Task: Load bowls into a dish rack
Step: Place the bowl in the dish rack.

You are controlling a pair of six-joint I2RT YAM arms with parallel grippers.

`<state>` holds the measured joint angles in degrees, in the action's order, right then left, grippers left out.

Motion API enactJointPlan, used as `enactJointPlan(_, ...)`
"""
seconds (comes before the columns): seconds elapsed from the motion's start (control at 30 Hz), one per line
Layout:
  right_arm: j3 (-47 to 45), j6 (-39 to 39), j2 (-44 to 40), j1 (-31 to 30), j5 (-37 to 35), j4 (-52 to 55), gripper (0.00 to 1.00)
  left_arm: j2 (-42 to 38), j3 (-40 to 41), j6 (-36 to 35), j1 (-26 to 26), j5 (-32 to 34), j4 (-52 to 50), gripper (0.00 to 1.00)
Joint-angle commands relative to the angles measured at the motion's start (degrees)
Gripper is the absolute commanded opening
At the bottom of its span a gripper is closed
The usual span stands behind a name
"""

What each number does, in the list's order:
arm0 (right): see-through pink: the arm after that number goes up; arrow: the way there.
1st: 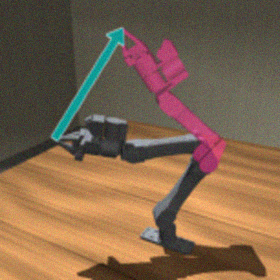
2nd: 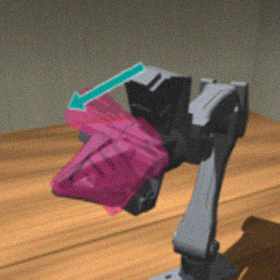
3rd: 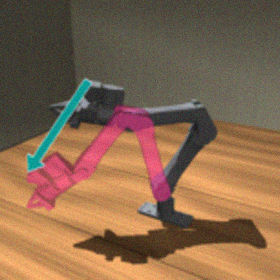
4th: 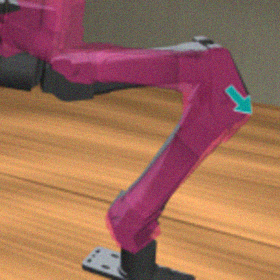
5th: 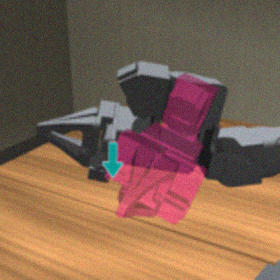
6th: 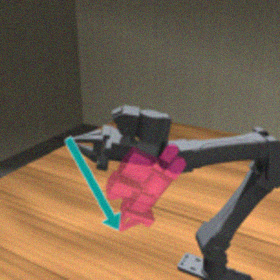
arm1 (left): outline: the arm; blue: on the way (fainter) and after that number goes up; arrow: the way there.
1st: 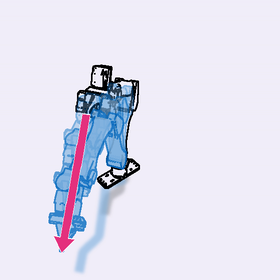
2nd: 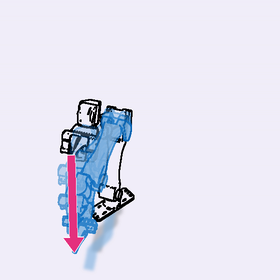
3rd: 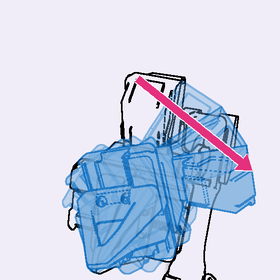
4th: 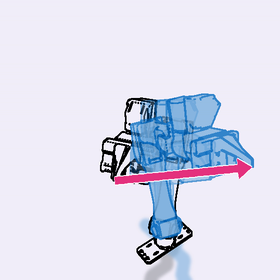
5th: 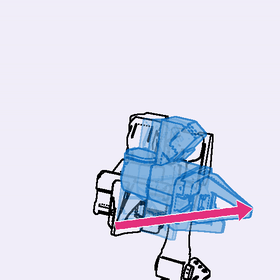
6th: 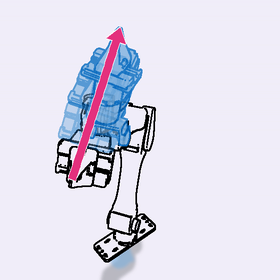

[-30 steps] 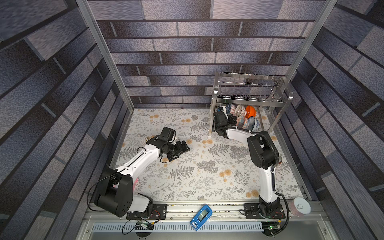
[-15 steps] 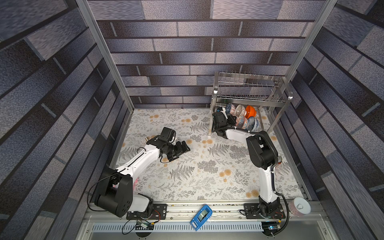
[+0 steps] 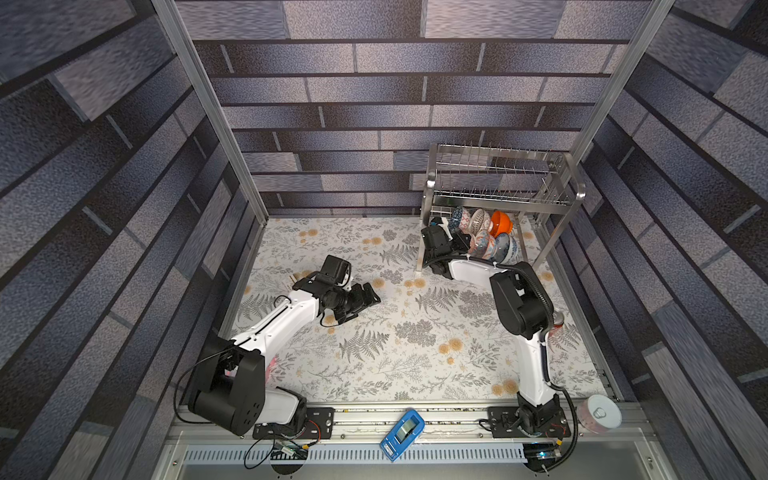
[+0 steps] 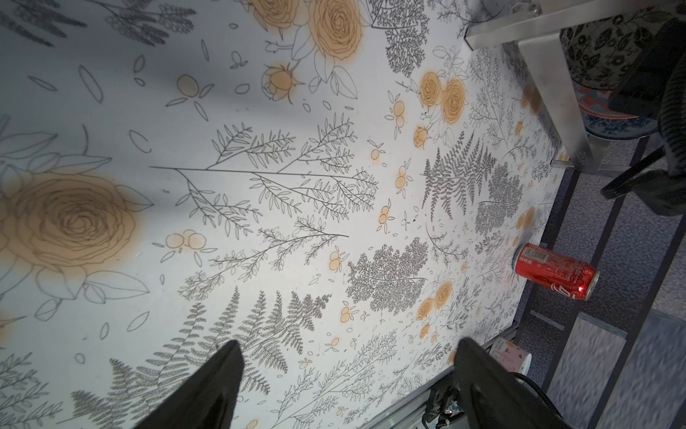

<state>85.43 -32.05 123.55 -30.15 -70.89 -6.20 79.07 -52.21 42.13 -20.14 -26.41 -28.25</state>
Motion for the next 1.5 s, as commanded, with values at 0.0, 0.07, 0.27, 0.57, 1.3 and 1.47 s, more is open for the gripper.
enactJointPlan(0.0, 0.0, 0.0, 2.3, -1.1, 1.7, 4.4, 0.14, -2.1, 0.6, -1.2, 0.5, -0.6, -0.2, 0.92)
enactJointPlan(0.07, 0.1, 0.3, 2.2, -1.1, 1.7, 4.7, 0.15, -2.1, 0.6, -1.1, 0.5, -0.6, -0.2, 0.92)
enactJointPlan(0.27, 0.1, 1.0, 2.0, -1.1, 1.6, 5.5, 0.17, -2.1, 0.7, -1.2, 0.5, -0.7, -0.2, 0.92)
enactJointPlan(0.57, 0.4, 1.1, 1.6, -1.4, 1.5, 5.8, 0.22, -2.5, 0.9, -1.2, 0.5, -0.7, -0.1, 0.91)
enactJointPlan(1.3, 0.2, 1.6, -0.1, -1.9, 1.4, 6.1, 0.34, -3.7, 1.8, -0.9, 0.5, -0.4, -0.1, 0.92)
enactJointPlan(1.47, 0.0, 1.9, -0.7, -2.0, 1.3, 6.4, 0.4, -4.1, 2.0, -0.8, 0.5, -0.3, -0.1, 0.92)
